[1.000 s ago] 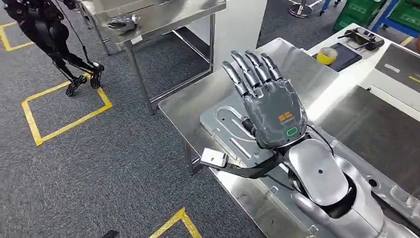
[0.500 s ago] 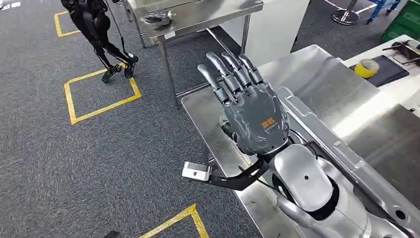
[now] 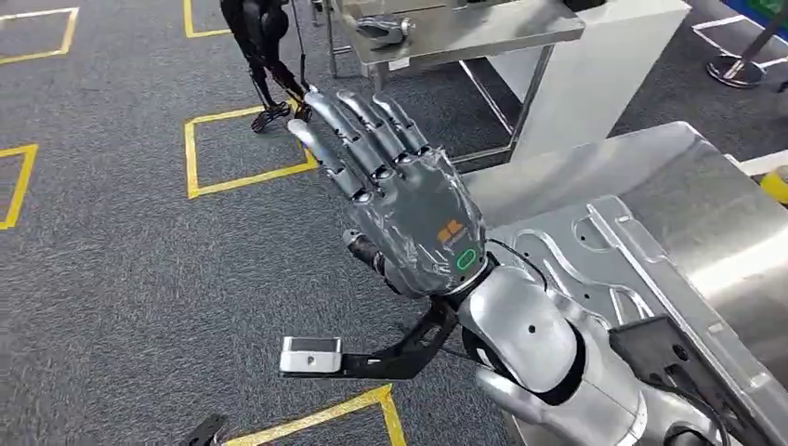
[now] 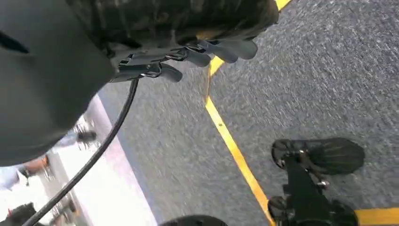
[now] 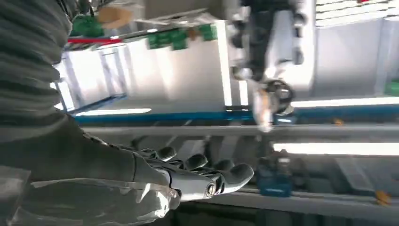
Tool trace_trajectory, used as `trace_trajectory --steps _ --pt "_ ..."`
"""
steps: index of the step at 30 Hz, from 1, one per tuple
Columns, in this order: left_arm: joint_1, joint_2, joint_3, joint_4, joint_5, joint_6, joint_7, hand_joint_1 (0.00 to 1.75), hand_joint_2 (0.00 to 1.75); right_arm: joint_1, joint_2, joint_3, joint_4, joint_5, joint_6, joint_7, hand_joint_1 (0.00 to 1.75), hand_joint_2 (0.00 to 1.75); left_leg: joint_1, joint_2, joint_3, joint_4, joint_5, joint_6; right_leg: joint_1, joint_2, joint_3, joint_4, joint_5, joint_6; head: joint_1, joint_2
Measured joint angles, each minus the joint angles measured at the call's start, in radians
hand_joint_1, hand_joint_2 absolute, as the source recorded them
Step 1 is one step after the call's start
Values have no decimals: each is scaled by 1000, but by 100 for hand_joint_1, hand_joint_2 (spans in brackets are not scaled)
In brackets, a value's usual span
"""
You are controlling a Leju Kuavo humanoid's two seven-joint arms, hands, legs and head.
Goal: Take the parts from the cabinet and place them on the table.
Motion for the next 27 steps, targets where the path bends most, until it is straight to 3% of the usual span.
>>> trace_trajectory --steps 1,2,3,4,6,7,8,9,10,12,13,15,16,17,18,21,22,23,24,26,27 --pt "-5 -12 0 0 7 10 0 0 0 -16 10 7 17 -11 -13 -9 0 175 0 -15 0 2 -1 -1 -1 35 38 -94 45 -6 0 0" --pt "-11 -27 0 0 14 16 -1 0 0 -23 20 15 33 -19 -25 -16 0 175 -2 -24 -7 4 0 -7 -6 85 48 -117 30 -10 -3 0" --pt "-19 -33 -1 0 18 23 -1 0 0 -29 31 17 46 -26 -34 -23 0 175 3 -40 -14 6 3 -14 -7 81 58 -135 30 -6 -5 0" --pt "-20 -45 -1 0 19 28 -2 0 0 -32 42 22 59 -29 -37 -26 0 175 11 -50 -19 2 8 -24 1 69 57 -134 30 -9 -2 0" --pt "-15 -55 -1 0 20 31 -2 0 0 -48 62 32 85 -31 -41 -29 0 175 9 -79 -22 -7 16 -40 -3 45 63 -144 37 -17 -1 0" --pt "-12 -62 -2 0 20 32 -2 0 0 -54 72 36 95 -32 -42 -29 0 175 11 -49 -25 -2 10 -37 -11 26 72 -158 43 -23 -3 0" --pt "-14 -68 -2 0 21 31 -2 0 0 -56 82 41 106 -32 -43 -30 0 175 3 16 -37 27 -9 -43 -10 16 80 -165 44 -28 -7 0" --pt "-19 -72 -2 0 22 32 -2 0 0 -60 87 43 112 -33 -47 -30 0 175 4 58 -69 90 -43 -49 -7 -2 83 -167 44 -31 -14 0" --pt "-23 -74 -2 0 24 31 -3 0 0 -61 88 46 118 -36 -49 -31 0 175 7 76 -107 163 -75 -54 -3 -19 85 -166 42 -34 -13 0" --pt "-25 -82 -2 0 30 34 -13 0 0 -63 96 59 143 -51 -59 -42 0 175 13 87 -168 274 -105 -64 0 -52 86 -165 37 -35 -14 0" --pt "-23 -87 -2 0 34 38 -16 0 0 -65 102 64 152 -58 -64 -47 0 175 15 89 -167 267 -90 -66 0 -65 87 -164 34 -34 -15 0" --pt "-22 -101 -2 0 38 50 -27 0 0 -74 122 72 175 -73 -87 -67 0 175 18 102 -99 136 -13 -68 -1 -90 90 -159 26 -28 -15 0" --pt "-25 -108 -2 -1 39 59 -33 0 0 -82 135 75 189 -80 -100 -74 0 175 18 127 -48 45 27 -67 -1 -102 94 -155 19 -24 -14 0" --pt "-28 -120 -3 -1 40 66 -39 0 0 -88 145 80 200 -84 -109 -80 0 175 9 167 -29 -2 15 -65 0 -110 96 -153 14 -19 -14 0" --pt "-32 -125 -3 -1 42 72 -47 0 0 -99 157 86 213 -90 -120 -88 0 175 1 153 -24 -5 20 -49 9 -121 95 -150 10 -12 -14 0" --pt "-32 -150 -5 -1 55 85 -66 0 0 -109 191 101 257 -104 -143 -107 0 175 -8 121 -31 0 15 -30 8 -146 105 -157 5 0 -12 0" --pt "-32 -154 -5 -1 55 90 -68 0 0 -115 205 106 267 -108 -146 -112 0 175 0 110 -23 -8 17 -21 4 -150 108 -155 -3 10 -11 0" --pt "-31 -164 -5 -2 56 91 -71 0 0 -119 215 109 278 -110 -149 -114 0 175 4 100 -20 -12 18 -17 -1 -92 101 -134 -20 13 -11 0" --pt "-33 -165 -6 -2 56 94 -73 0 0 -126 222 111 283 -111 -153 -116 0 175 4 94 -19 -12 18 -10 -1 -53 78 -88 -48 11 -11 0" --pt "-39 -175 -8 -2 56 94 -75 0 0 -128 229 116 306 -111 -157 -116 0 175 4 69 -19 -11 18 -3 0 -19 -9 84 -118 8 -8 0" --pt "-40 -177 -8 -2 58 94 -76 0 0 -128 231 120 318 -112 -159 -119 0 175 4 55 -19 -10 17 -2 1 -16 -43 140 -130 8 -8 0"
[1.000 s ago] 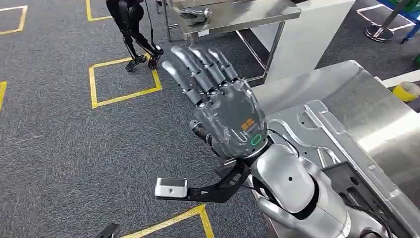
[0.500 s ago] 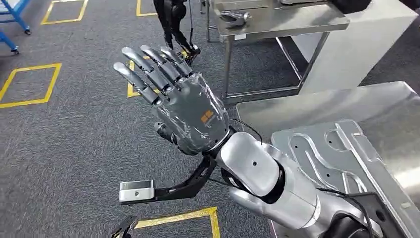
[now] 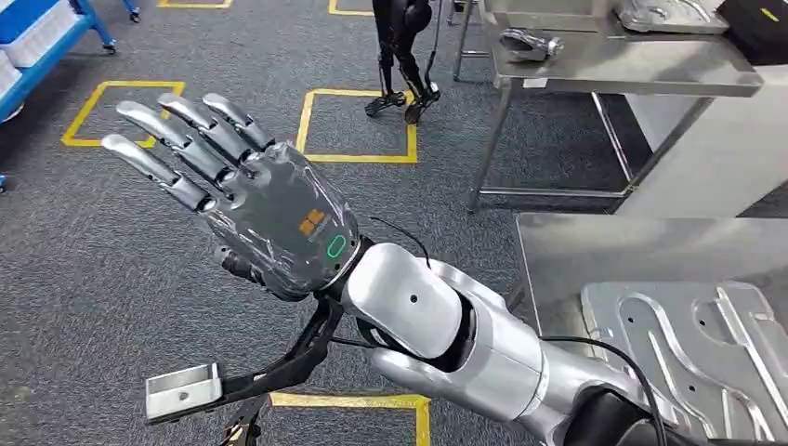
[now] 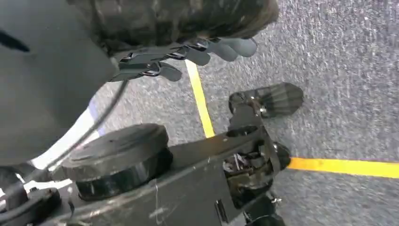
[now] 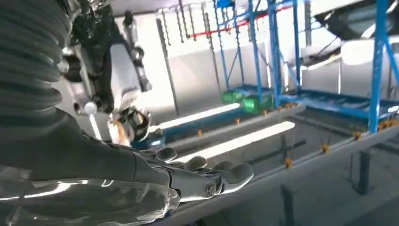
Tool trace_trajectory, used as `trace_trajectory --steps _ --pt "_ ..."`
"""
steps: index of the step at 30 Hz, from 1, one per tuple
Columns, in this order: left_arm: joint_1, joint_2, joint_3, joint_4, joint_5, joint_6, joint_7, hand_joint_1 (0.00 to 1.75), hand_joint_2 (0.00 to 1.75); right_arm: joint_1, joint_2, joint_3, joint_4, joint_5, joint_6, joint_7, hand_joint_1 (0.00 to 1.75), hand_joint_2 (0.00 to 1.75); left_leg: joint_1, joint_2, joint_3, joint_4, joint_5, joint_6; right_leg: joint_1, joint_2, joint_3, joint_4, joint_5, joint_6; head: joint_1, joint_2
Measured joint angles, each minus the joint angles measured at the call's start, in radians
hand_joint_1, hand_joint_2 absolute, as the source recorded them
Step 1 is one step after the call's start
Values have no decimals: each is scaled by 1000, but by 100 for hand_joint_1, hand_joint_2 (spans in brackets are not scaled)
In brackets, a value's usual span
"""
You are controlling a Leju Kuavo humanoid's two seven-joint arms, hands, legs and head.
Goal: Take the parts from the cabinet and place them on the table.
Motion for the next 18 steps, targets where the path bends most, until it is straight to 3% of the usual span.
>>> trace_trajectory --steps 1,2,4,5,6,8,9,10,11,12,13,15,16,17,18 --pt "1 -4 0 0 1 0 -1 0 0 0 5 3 14 -1 -2 -3 0 175 -1 -16 0 2 0 0 0 1 -22 23 9 -1 0 0" --pt "2 -6 0 0 1 0 -1 0 0 0 10 6 21 -3 -2 -4 0 175 -1 -27 0 3 -1 0 0 1 -21 5 32 -4 0 0" --pt "1 -11 0 0 8 0 -1 0 0 -3 25 9 31 -3 -7 -5 0 175 -1 -63 1 8 -3 -3 -1 20 40 -158 141 -13 0 0" --pt "0 -13 0 0 9 0 0 0 0 -5 31 11 36 -3 -8 -6 0 175 1 -75 0 10 -4 -5 -4 63 70 -236 178 -17 0 0" --pt "-2 -16 0 0 11 0 0 0 0 -7 34 13 43 -3 -10 -6 0 175 -3 -88 -6 15 -5 -12 -10 104 80 -265 165 -20 -4 0" --pt "-2 -18 0 0 12 0 0 0 0 -8 42 16 55 -3 -11 -6 0 175 9 -110 -14 9 2 -28 0 84 88 -270 167 -18 -2 0" --pt "1 -18 0 0 12 0 0 0 0 -9 49 17 60 -3 -11 -6 0 175 10 -124 -14 2 7 -36 2 73 90 -270 169 -21 0 0" --pt "4 -19 0 0 12 0 0 0 0 -9 58 18 64 -3 -12 -6 0 175 9 -138 -15 -1 10 -44 -6 59 96 -284 175 -30 -2 0" --pt "7 -19 0 0 12 0 1 0 0 -10 64 18 67 -3 -12 -6 0 175 8 -94 -19 10 2 -42 -9 40 104 -295 180 -35 -3 0" --pt "5 -19 0 0 12 0 1 0 0 -12 71 18 72 -3 -15 -6 0 175 0 -33 -34 46 -23 -45 -8 29 111 -301 181 -38 -11 0" --pt "2 -19 0 0 12 0 1 0 0 -16 72 18 76 -3 -16 -6 0 175 0 1 -68 114 -59 -51 -5 11 114 -302 180 -43 -12 0" --pt "-2 -20 0 0 13 0 1 0 0 -14 73 19 87 -3 -16 -6 0 175 5 28 -142 260 -117 -58 1 -26 115 -301 176 -47 -12 0" --pt "-1 -20 0 0 16 0 2 0 0 -14 73 19 93 -3 -15 -6 0 175 7 31 -158 290 -118 -61 2 -42 115 -301 174 -47 -12 0" --pt "1 -20 -1 0 19 0 3 0 0 -14 73 20 97 -3 -15 -6 0 175 9 34 -148 272 -100 -63 2 -56 115 -301 172 -46 -13 0" --pt "2 -20 0 0 23 -1 5 0 0 -14 73 20 99 -3 -15 -6 0 175 10 40 -118 216 -69 -64 2 -69 117 -300 170 -44 -12 0"
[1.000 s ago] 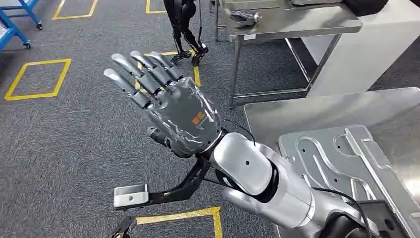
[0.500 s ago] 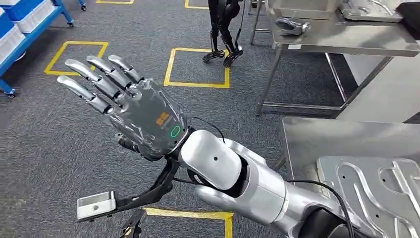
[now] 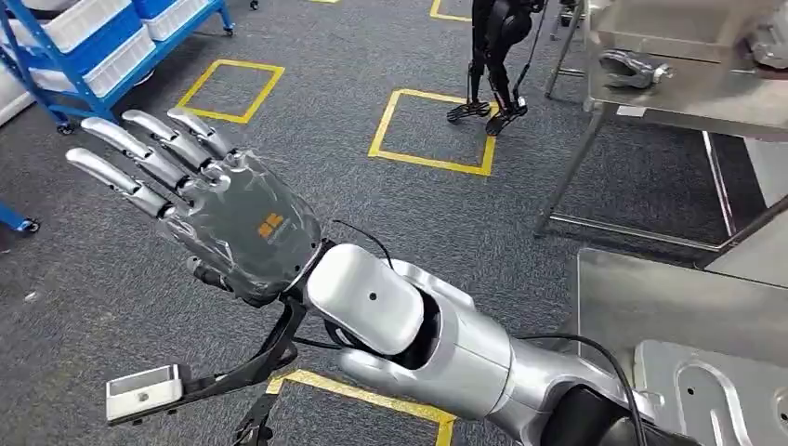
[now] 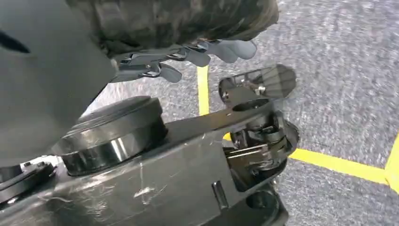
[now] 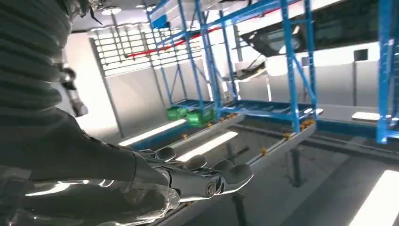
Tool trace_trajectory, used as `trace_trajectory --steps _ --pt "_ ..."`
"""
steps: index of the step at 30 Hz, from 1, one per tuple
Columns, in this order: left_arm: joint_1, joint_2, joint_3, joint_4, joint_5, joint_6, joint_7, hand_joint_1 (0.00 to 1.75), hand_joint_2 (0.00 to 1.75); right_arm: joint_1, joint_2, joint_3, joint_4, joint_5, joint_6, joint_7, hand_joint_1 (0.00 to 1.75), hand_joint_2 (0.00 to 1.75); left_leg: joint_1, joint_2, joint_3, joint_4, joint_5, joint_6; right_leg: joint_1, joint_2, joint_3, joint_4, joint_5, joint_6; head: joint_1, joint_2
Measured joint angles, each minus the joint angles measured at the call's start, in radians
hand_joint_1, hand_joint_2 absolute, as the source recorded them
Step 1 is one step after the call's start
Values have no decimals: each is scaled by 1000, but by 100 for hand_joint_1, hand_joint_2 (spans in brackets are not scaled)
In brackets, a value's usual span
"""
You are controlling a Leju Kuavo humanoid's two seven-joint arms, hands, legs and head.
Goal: Take the parts from the cabinet and place them on the table.
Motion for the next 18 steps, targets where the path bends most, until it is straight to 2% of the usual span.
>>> trace_trajectory --steps 1,2,3,4,7,8,9,10,11,12,13,14,15,16,17,18 --pt "-1 0 0 0 5 -2 3 0 0 0 0 0 1 2 1 1 0 175 0 13 57 -100 45 1 0 -14 3 1 -4 3 0 0" --pt "-3 0 0 0 9 -3 7 0 0 0 0 0 2 4 4 4 0 175 -1 42 106 -180 74 4 0 -24 8 2 -8 7 0 0" --pt "-7 0 0 0 10 -7 11 0 175 0 0 0 4 6 8 10 0 175 -18 85 132 -219 59 11 9 -32 9 2 -13 14 -1 0" --pt "-9 1 0 -1 10 -11 17 0 175 0 0 1 8 9 13 14 0 175 -17 64 128 -223 66 24 12 -41 11 4 -16 18 4 0" --pt "-10 9 0 -1 10 -24 36 0 175 1 -1 1 24 23 11 23 0 175 -21 33 127 -224 63 39 12 -69 22 0 -22 31 3 0" --pt "-9 10 0 -1 10 -29 41 0 175 1 -2 1 28 25 9 26 0 175 -10 24 135 -232 67 46 4 -38 16 8 -34 39 5 0" --pt "-12 12 0 -1 9 -32 47 0 175 1 -2 1 33 29 6 29 0 175 -10 14 137 -233 68 49 1 19 4 43 -55 40 6 0" --pt "-17 17 0 -1 9 -37 51 0 175 2 -3 1 38 34 6 31 0 175 -10 6 136 -233 68 58 -3 49 -28 109 -89 39 9 0" --pt "-22 21 0 -1 8 -43 57 0 175 7 -5 1 47 40 6 34 0 175 -10 -8 136 -233 67 61 -2 63 -75 202 -128 40 10 0" --pt "-24 25 -1 -1 6 -50 62 0 175 15 -9 1 54 42 7 38 0 175 -10 -24 136 -233 67 62 -2 68 -121 284 -155 42 10 0" --pt "-24 29 -2 -2 5 -55 66 0 175 21 -13 1 60 43 7 40 0 175 -10 -37 136 -232 66 62 -2 69 -145 319 -157 42 10 0" --pt "-24 34 -2 -1 4 -57 70 0 175 27 -15 1 65 44 9 42 0 175 -10 -53 137 -231 66 62 -3 70 -151 313 -135 41 10 0" --pt "-22 39 -2 -1 2 -61 73 0 175 29 -18 1 68 45 14 43 0 175 -9 -70 137 -229 65 60 -4 71 -135 263 -93 40 10 0" --pt "-23 45 -3 -2 1 -64 75 0 175 29 -19 1 69 45 19 45 0 175 -8 -87 137 -225 63 57 -7 81 -102 179 -40 39 10 0" --pt "-23 49 -3 -2 0 -67 78 0 175 30 -20 1 70 46 27 48 0 175 -5 -102 137 -220 60 52 -11 106 -63 89 7 37 10 0" --pt "-22 54 -4 -2 -2 -70 79 0 175 34 -23 1 70 46 35 51 0 175 -2 -114 130 -216 56 46 -16 162 -43 48 6 37 9 0"
